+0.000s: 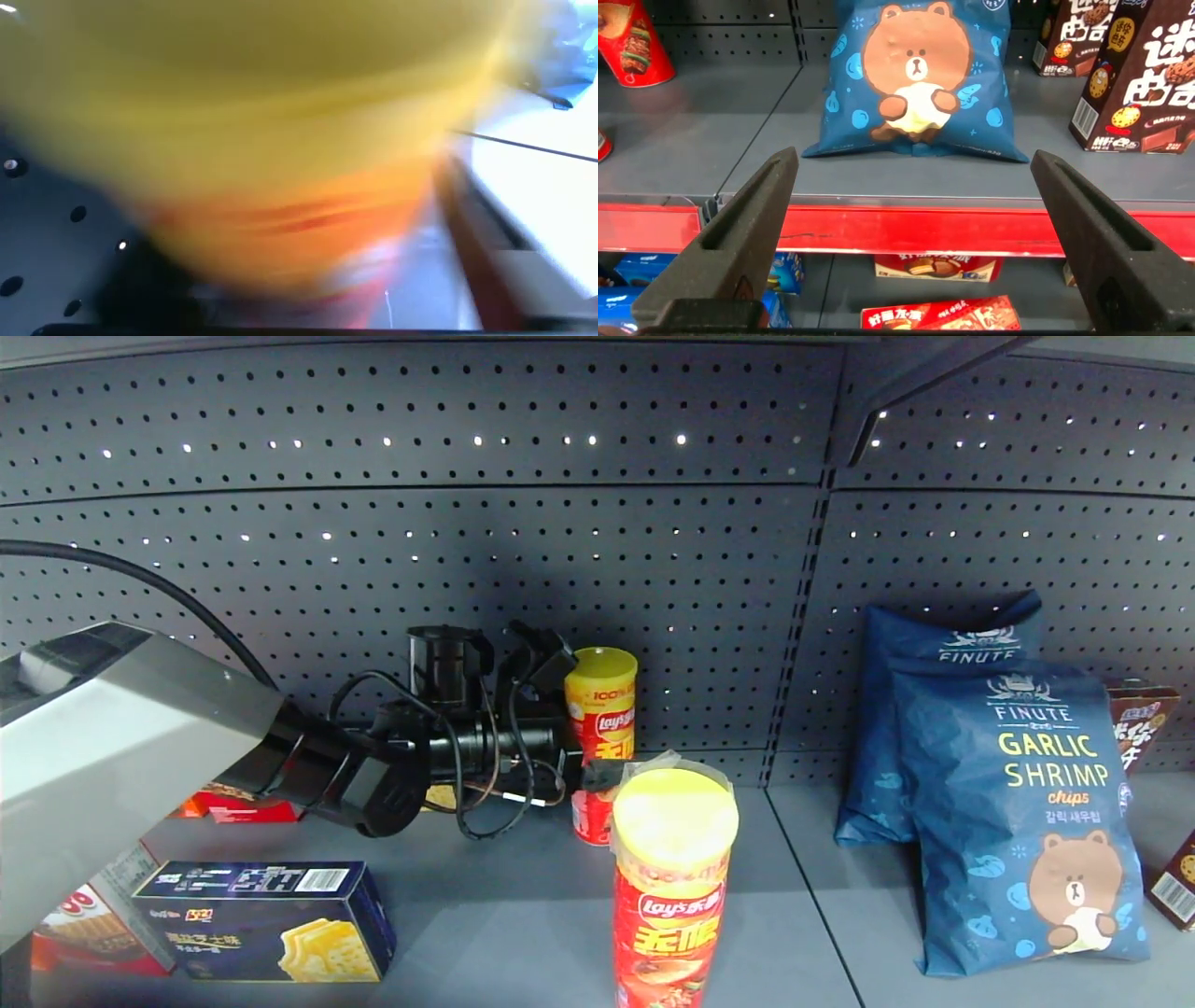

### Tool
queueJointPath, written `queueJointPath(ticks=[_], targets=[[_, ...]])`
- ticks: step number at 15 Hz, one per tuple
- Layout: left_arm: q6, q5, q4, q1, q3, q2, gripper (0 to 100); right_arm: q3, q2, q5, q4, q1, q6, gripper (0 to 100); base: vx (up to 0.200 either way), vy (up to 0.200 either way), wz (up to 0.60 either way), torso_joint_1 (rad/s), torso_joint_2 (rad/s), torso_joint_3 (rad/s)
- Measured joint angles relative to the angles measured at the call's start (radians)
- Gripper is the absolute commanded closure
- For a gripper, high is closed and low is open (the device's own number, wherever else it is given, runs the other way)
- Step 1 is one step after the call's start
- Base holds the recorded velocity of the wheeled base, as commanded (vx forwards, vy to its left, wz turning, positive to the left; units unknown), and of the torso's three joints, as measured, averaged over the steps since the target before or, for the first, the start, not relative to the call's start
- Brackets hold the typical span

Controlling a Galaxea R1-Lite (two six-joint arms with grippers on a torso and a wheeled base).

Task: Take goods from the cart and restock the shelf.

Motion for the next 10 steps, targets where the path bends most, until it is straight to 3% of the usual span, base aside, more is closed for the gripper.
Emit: queueJointPath(ticks=[6,10], targets=[[-0.008,0.005,0.003,0.013,0.021,-0.019,0,0.0,0.0,0.0,0.0,0.0,0.0,0,0.0,0.0,0.0,0.0,0.0,0.0],[-0.006,0.012,0.008,0.041,0.093,-0.081,0,0.0,0.0,0.0,0.0,0.0,0.0,0,0.0,0.0,0.0,0.0,0.0,0.0]])
